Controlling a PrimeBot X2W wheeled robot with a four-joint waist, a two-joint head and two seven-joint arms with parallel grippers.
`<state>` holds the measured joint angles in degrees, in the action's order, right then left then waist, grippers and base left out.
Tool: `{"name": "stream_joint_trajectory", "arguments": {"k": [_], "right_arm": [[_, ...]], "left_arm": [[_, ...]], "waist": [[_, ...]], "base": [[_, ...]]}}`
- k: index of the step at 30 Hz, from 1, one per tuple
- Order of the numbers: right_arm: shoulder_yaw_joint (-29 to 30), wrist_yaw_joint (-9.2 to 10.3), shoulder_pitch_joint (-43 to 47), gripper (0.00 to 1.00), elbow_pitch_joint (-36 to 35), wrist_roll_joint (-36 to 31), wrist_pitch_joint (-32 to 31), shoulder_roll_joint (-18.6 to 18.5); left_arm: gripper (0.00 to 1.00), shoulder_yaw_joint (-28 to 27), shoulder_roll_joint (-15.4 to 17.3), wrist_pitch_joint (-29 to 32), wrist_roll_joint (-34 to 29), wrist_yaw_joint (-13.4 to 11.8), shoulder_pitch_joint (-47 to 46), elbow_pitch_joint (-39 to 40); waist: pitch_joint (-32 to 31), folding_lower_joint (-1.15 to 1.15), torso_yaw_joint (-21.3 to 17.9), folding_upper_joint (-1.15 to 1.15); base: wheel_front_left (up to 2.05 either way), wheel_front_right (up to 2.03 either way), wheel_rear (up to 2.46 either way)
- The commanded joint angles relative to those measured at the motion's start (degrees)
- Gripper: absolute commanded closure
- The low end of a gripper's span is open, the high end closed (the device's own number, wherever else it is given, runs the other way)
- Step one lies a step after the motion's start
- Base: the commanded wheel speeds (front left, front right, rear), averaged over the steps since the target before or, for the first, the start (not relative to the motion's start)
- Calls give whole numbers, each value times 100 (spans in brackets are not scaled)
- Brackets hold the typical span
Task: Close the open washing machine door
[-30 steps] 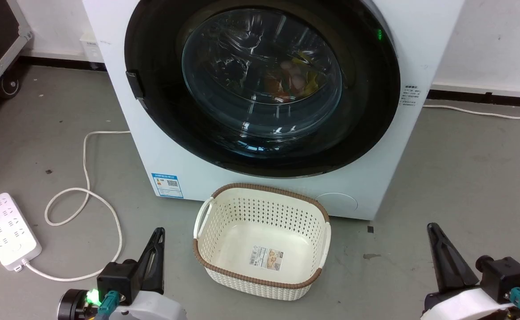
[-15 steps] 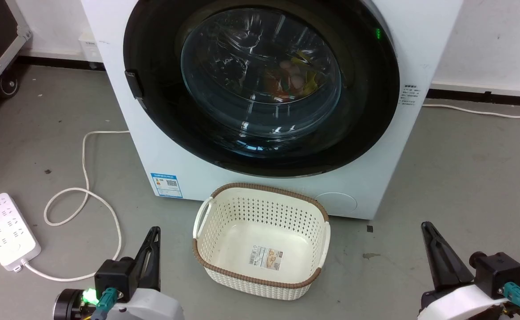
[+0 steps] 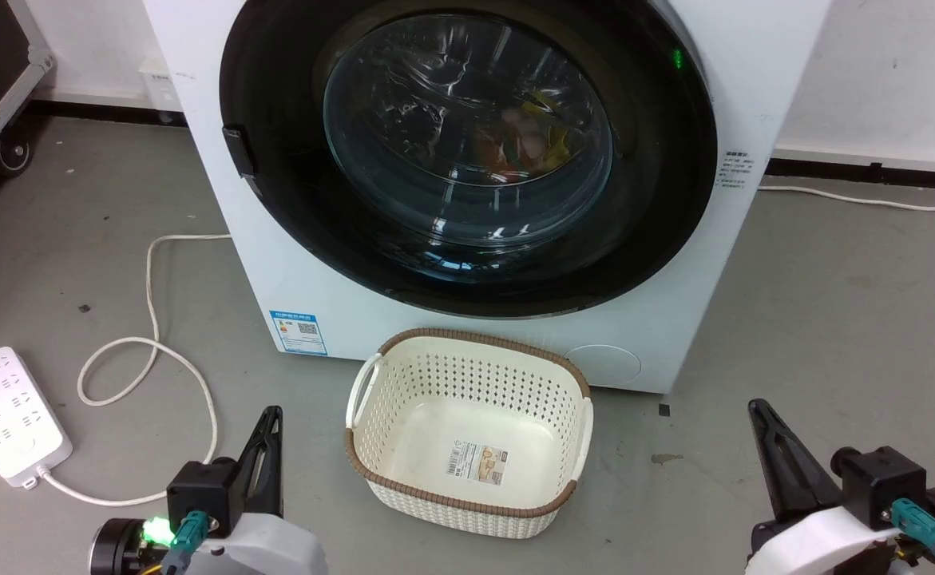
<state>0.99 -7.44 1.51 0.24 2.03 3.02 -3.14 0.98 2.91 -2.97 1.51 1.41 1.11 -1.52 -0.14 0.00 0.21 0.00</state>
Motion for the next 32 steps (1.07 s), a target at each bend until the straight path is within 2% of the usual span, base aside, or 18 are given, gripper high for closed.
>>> {"name": "stream_joint_trajectory", "arguments": {"k": [1, 32], "right_arm": [[-20, -4, -86, 100, -18, -38, -34, 21], [-99, -5, -151, 100, -24, -203, -302, 26]], "left_arm": [[100, -22, -1, 31, -57, -36, -84, 36], [100, -98, -3, 297, -151, -141, -111, 152]], "waist": [[1, 0, -1, 0], [14, 0, -21, 0]], "base": [[0, 0, 0], [0, 0, 0]]}}
